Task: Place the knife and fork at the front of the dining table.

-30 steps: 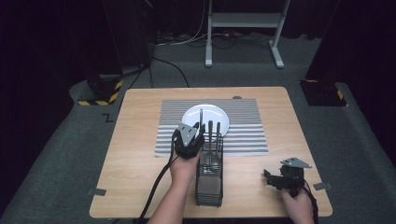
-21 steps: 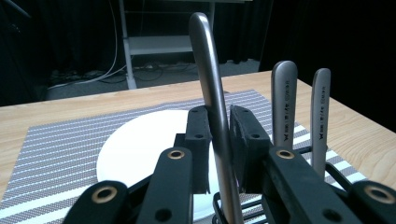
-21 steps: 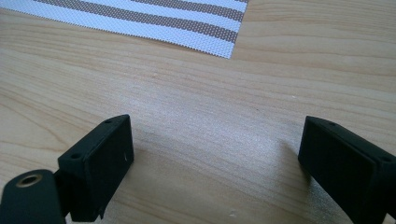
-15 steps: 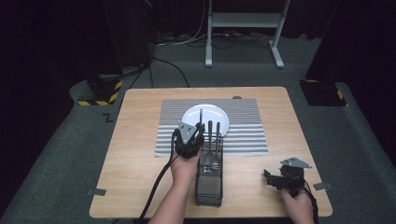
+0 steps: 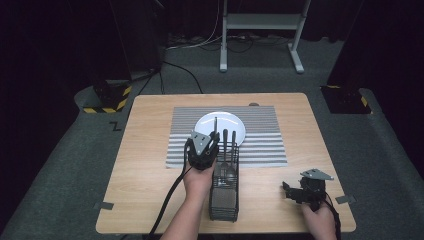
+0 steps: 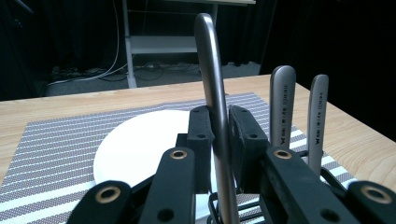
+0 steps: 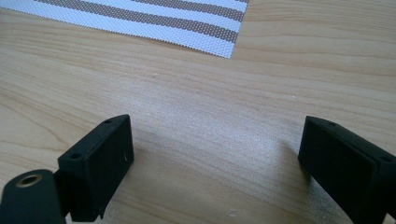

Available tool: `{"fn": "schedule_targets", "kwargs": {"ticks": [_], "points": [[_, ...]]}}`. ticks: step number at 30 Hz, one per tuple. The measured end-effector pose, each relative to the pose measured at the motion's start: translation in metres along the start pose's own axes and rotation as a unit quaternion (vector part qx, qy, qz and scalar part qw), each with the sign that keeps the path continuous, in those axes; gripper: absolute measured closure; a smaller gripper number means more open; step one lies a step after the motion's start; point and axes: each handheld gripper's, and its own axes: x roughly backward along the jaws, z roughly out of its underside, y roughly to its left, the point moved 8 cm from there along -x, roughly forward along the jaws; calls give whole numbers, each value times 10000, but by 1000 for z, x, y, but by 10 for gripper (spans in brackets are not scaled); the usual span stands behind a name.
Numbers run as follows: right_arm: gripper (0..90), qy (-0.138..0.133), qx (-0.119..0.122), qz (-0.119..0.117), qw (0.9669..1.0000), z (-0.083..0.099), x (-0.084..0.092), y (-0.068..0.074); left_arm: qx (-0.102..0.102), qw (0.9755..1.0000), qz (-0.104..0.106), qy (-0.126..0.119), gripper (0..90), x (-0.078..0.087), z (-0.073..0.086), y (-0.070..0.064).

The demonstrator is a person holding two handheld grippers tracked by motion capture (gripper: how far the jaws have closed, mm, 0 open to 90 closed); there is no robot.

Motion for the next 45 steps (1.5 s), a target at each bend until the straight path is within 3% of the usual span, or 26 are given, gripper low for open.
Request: {"fn": "schedule_targets", "kwargs": {"ticks": [29, 45], "points": [[100, 3, -4, -5, 10000, 0, 0, 0, -67, 9996, 84, -259, 807, 11, -2, -8], [100, 2, -8, -17, 10000, 0, 0, 0, -115, 9979, 241, -586, 823, 30, -2, -14]]}}
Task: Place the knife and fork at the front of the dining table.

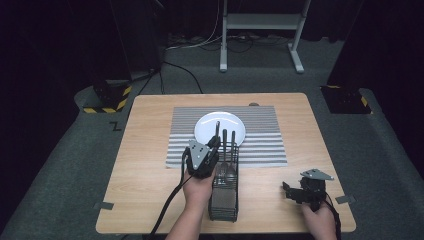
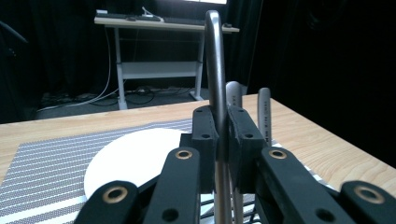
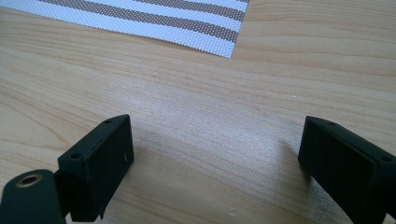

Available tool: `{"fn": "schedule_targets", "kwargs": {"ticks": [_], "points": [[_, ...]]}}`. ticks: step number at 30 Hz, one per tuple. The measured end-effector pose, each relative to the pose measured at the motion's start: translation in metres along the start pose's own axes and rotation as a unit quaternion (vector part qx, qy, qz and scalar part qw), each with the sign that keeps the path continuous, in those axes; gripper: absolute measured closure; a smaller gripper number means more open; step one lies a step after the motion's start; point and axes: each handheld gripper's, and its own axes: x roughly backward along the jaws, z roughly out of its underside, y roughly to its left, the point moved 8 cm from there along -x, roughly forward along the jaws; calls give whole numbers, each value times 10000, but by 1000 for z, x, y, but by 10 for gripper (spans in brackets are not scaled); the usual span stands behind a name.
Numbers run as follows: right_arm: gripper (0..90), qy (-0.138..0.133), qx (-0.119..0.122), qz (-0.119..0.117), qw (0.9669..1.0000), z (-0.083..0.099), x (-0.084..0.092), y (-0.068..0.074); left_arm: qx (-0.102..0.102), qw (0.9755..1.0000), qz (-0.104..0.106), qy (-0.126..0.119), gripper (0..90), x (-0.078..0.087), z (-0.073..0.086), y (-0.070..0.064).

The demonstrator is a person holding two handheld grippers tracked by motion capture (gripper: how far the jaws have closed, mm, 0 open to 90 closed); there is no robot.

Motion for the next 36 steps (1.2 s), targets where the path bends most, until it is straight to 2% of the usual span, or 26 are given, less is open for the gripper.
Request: {"fn": "schedule_targets", "kwargs": {"ticks": [9, 14, 24, 28, 31, 34, 36], "points": [[100, 9, 20, -3, 10000, 0, 1, 0, -90, 9997, 147, -154, 830, 15, -2, -9], [100, 9, 20, -3, 10000, 0, 1, 0, -172, 9993, 138, -287, 831, 22, -3, -13], [100, 9, 22, -2, 10000, 0, 1, 0, -62, 9985, 248, -491, 832, 29, -10, -15], [100, 10, 19, -3, 10000, 0, 1, 0, -86, 9974, 266, -660, 832, 31, -17, -18], [100, 9, 20, -3, 10000, 0, 1, 0, -107, 9958, 261, -875, 833, 35, -30, -19], [100, 10, 21, -2, 10000, 1, 1, 0, -111, 9951, 258, -947, 832, 37, -35, -20], [100, 9, 22, -1, 10000, 1, 1, 0, -140, 9935, 286, -1089, 833, 40, -44, -20]]}}
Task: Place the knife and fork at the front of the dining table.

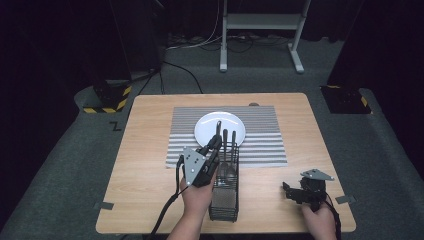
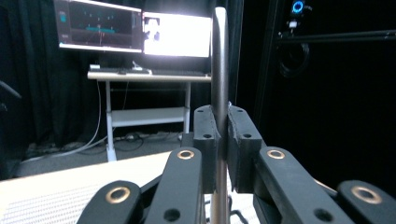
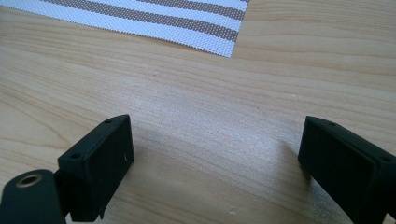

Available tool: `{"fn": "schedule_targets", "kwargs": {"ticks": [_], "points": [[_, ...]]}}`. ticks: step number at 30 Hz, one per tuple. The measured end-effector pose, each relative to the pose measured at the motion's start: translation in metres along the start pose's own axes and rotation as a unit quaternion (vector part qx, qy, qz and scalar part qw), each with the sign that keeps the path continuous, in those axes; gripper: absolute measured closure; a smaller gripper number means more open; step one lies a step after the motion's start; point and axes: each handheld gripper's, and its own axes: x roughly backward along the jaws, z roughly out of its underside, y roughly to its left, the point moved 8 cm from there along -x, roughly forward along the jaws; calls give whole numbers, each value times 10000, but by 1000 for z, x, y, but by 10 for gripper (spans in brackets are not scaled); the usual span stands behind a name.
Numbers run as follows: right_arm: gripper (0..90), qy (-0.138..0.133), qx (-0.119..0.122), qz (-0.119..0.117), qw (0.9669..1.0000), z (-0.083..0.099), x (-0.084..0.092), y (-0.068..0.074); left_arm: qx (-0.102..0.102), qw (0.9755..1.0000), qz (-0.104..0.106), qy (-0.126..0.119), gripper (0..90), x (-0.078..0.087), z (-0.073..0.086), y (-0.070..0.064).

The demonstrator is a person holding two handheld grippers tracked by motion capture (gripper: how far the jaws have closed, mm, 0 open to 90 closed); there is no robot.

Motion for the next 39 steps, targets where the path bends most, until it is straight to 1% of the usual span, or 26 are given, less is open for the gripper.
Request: {"fn": "schedule_targets", "kwargs": {"ticks": [1, 2, 5, 6, 7, 8, 11, 12, 13, 14, 17, 20, 21, 22, 25, 26, 29, 30, 31, 32, 34, 35, 36, 37, 38, 39], "points": [[100, 1, -2, -2, 10000, 0, 0, 0, 13, 10000, 17, -50, 832, 1, -2, 0], [100, 1, -2, -2, 10000, 0, 0, 0, 13, 10000, 17, -50, 832, 1, -2, 0], [100, 0, -1, -2, 10000, 0, 0, 0, 83, 9998, 92, -172, 832, 3, -14, -1], [100, 0, 0, -1, 10000, 0, 0, 0, 81, 9997, 91, -210, 833, 4, -17, -1], [100, 0, -1, -1, 10000, 0, 0, 0, 66, 9994, 101, -315, 833, 7, -26, -1], [100, 0, -1, -1, 10000, 0, 0, 0, 66, 9994, 101, -315, 833, 7, -26, -1], [100, 0, 0, 0, 10000, 0, 0, 0, 54, 9987, 106, -487, 833, 13, -41, 1], [100, 0, 0, 0, 10000, 0, 0, 0, 54, 9987, 106, -487, 833, 13, -41, 1], [100, 1, -2, -2, 10000, 0, 0, 0, 59, 9983, 105, -562, 833, 16, -48, 2], [100, 1, -2, -2, 10000, 0, 0, 0, 59, 9983, 105, -562, 833, 16, -48, 2], [100, 0, -2, -1, 10000, 0, 0, 0, -3, 9977, 87, -672, 833, 21, -58, 5], [100, 1, -2, -2, 10000, 0, 0, 0, -48, 9974, 58, -714, 833, 24, -63, 7], [100, 1, -3, -2, 10000, 0, 0, 0, -94, 9971, 19, -748, 833, 27, -65, 9], [100, 1, -3, -2, 10000, 0, 0, 0, -94, 9971, 19, -748, 833, 27, -65, 9], [100, 0, -1, -1, 10000, 0, 0, 0, -111, 9971, -62, -745, 832, 32, -68, 16], [100, 0, -1, -1, 10000, 0, 0, 0, -111, 9971, -62, -745, 832, 32, -68, 16], [100, 0, 0, 0, 10000, 0, 0, 0, -138, 9971, -158, -735, 832, 35, -66, 24], [100, 0, 0, 0, 10000, 0, 0, 0, -138, 9971, -158, -735, 832, 35, -66, 24], [100, 0, -1, -1, 10000, 0, 0, 0, -127, 9972, -203, -714, 832, 37, -65, 28], [100, 0, -1, -1, 10000, 0, 0, 0, -127, 9972, -203, -714, 832, 37, -65, 28], [100, 0, -1, -2, 10000, 0, 0, 0, -161, 9971, -263, -698, 832, 39, -62, 33], [101, 1, 0, 2, 10000, 0, 0, 0, -233, 9969, -327, -680, 832, 41, -59, 37], [101, 1, 0, 2, 10000, 0, 0, 0, -233, 9969, -327, -680, 832, 41, -59, 37], [102, -3, 3, 9, 10000, 0, 0, 0, -246, 9971, -355, -625, 832, 43, -55, 42], [102, -3, 3, 9, 10000, 0, 0, 0, -246, 9971, -355, -625, 832, 43, -55, 42], [101, -4, 4, 10, 10000, 0, 0, 0, -245, 9974, -368, -565, 832, 45, -49, 47]]}}
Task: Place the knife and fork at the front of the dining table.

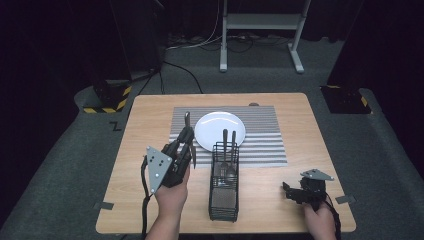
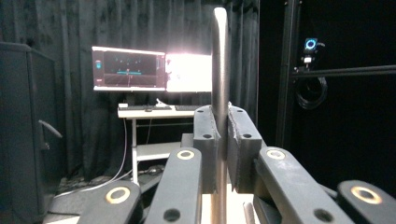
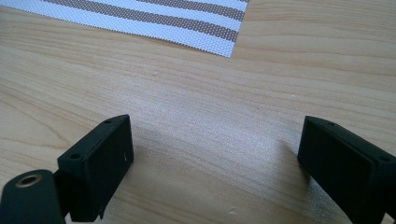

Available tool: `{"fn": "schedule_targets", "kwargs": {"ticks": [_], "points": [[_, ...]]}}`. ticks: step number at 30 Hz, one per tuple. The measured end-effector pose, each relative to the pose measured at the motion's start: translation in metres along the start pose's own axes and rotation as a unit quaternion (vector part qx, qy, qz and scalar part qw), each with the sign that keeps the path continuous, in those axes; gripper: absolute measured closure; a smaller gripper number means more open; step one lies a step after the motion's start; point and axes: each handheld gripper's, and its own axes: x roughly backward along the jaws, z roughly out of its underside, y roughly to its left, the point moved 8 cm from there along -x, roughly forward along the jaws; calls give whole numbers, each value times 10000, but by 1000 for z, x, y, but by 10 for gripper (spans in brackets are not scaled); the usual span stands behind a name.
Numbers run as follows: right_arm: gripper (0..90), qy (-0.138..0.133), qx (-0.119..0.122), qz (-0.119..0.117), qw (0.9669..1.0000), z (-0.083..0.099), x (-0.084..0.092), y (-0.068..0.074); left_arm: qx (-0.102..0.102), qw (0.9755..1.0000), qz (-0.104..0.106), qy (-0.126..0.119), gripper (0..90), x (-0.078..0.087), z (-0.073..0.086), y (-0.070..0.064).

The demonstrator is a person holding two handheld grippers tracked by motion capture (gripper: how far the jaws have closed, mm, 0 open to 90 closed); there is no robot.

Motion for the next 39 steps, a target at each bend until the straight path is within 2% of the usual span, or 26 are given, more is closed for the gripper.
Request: {"fn": "schedule_targets", "kwargs": {"ticks": [6, 9, 10, 14, 16, 17, 18, 25, 26, 31, 33, 39], "points": [[101, 0, -1, 3, 10000, 0, 0, 0, -36, 9999, -77, 133, 832, 2, 15, 12], [102, 0, -2, 2, 10000, 0, 0, 0, 51, 9999, -39, 94, 832, 3, 19, 16], [101, 1, -1, 2, 10000, 0, 0, 0, 65, 9998, -118, 147, 833, 3, 24, 20], [102, 0, -1, 2, 10000, 0, 0, 0, 116, 9994, -218, 258, 833, 2, 33, 27], [102, 0, -2, 1, 10000, 0, 0, 0, 15, 9988, -274, 394, 833, 0, 42, 31], [101, 0, 0, 3, 10000, 0, 0, 0, 15, 9988, -274, 394, 833, 0, 42, 31], [101, 0, -1, 3, 10000, 0, 0, 0, -77, 9986, -302, 423, 833, 0, 46, 32], [101, 1, 5, -5, 10000, 0, 0, 0, -81, 9981, -402, 466, 833, -6, 55, 39], [101, -10, 17, -17, 10000, 0, 0, 1, -125, 9984, -346, 427, 833, -9, 58, 41], [101, -14, 35, -40, 10000, 0, 0, 1, -261, 9978, -370, 491, 833, -18, 66, 45], [101, -14, 35, -41, 10000, 0, 0, 1, -285, 9972, -480, 503, 833, -24, 70, 48], [101, -9, 45, -55, 10000, 0, 0, 2, -295, 9959, -600, 612, 833, -40, 81, 54]]}}
